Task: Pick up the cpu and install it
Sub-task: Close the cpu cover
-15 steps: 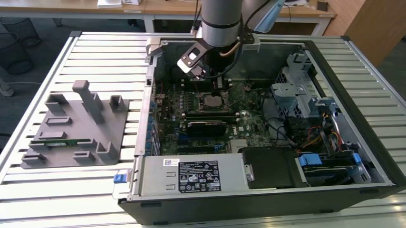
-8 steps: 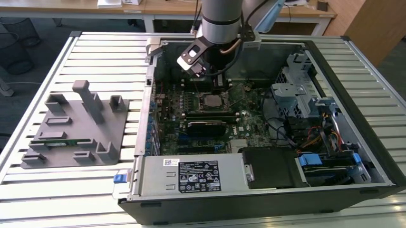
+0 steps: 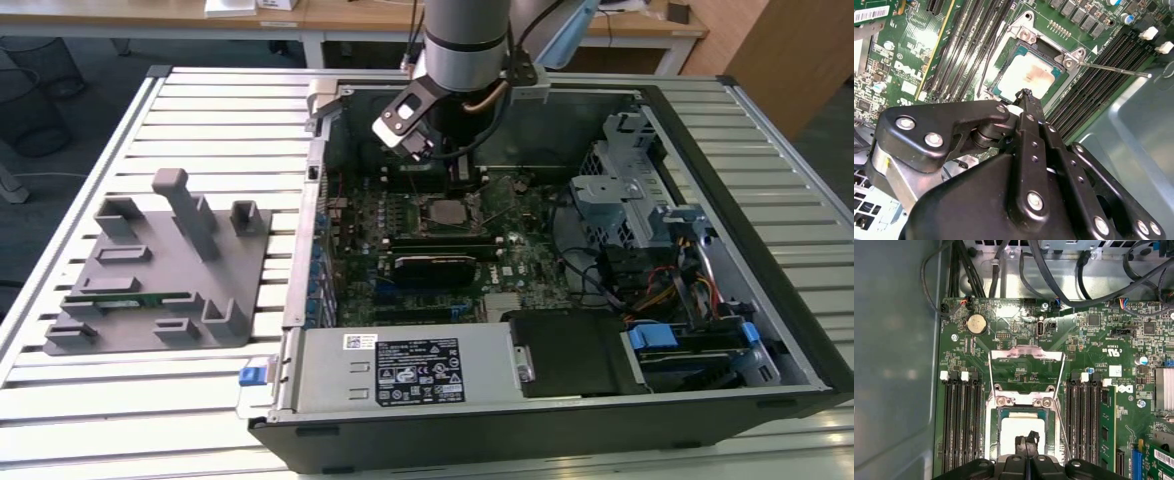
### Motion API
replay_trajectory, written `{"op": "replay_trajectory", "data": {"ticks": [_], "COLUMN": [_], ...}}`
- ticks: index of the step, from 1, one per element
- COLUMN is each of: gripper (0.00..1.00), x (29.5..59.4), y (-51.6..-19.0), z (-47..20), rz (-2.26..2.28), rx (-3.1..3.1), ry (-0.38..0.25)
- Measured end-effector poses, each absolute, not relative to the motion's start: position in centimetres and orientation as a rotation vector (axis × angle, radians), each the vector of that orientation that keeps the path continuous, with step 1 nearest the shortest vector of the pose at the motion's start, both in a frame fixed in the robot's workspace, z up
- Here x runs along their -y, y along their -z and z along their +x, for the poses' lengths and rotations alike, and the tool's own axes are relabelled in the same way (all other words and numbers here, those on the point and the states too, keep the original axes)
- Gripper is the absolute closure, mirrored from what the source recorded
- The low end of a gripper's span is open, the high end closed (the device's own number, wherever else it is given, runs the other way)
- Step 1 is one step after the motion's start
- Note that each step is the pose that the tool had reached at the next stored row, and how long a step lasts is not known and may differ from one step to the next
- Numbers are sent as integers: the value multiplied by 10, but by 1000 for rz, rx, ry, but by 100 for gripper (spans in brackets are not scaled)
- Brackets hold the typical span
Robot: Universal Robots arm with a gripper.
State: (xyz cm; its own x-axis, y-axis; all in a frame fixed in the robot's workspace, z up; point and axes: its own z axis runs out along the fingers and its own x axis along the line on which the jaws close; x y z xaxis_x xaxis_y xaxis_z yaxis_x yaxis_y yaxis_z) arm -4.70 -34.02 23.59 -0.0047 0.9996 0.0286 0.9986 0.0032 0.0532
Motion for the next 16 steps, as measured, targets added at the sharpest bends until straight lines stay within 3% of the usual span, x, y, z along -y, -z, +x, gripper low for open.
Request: {"op": "replay_trajectory", "data": {"ticks": [16], "gripper": [89], "x": [340], "y": [-237], "z": [-44], "rz": [2205], "rx": [-2213], "ry": [-89]}}
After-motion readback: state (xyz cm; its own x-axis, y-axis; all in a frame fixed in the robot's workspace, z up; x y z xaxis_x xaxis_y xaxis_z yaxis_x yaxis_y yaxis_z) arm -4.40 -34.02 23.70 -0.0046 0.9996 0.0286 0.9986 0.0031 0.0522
